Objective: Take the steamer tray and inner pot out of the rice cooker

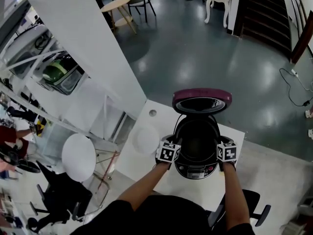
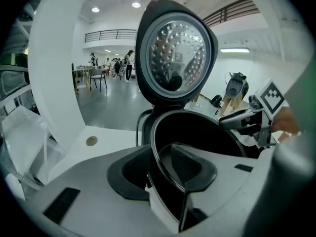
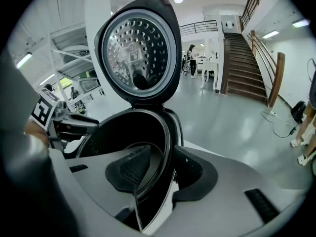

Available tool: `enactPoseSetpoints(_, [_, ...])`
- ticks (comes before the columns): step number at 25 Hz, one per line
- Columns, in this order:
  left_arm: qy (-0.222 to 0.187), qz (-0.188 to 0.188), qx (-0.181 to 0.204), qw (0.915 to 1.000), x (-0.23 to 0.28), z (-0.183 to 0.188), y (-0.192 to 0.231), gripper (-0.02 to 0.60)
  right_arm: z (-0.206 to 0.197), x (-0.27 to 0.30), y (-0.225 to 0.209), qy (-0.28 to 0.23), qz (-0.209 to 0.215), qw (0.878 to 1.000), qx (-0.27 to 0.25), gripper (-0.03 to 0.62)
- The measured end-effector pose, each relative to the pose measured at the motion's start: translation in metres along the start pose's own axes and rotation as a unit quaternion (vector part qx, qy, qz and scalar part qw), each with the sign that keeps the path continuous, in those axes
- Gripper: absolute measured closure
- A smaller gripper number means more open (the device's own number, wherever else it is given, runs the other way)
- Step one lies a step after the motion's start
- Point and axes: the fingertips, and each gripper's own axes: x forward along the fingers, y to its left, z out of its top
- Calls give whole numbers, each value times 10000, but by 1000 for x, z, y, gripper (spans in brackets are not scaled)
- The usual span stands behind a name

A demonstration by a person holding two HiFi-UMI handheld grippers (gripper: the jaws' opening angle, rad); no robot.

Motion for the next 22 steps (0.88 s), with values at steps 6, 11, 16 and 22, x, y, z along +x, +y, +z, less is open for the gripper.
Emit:
enactPoseSetpoints(6, [42, 136, 30, 9999, 0, -2, 5, 492, -1, 9, 9, 193, -9, 9998, -55, 457])
enactPoseSetpoints(11, [45, 146, 188, 9997, 1, -1, 7, 518, 3, 14, 1, 234, -105, 9996, -72, 487])
enactPoseSetpoints(16, [6, 140, 53, 9999, -2, 0, 4, 529, 2, 10, -8, 212, -280, 9993, 116, 556])
enactPoseSetpoints(22, [-42, 133, 18, 9999, -3, 0, 6, 529, 3, 9, -4, 285, -298, 9991, 25, 539])
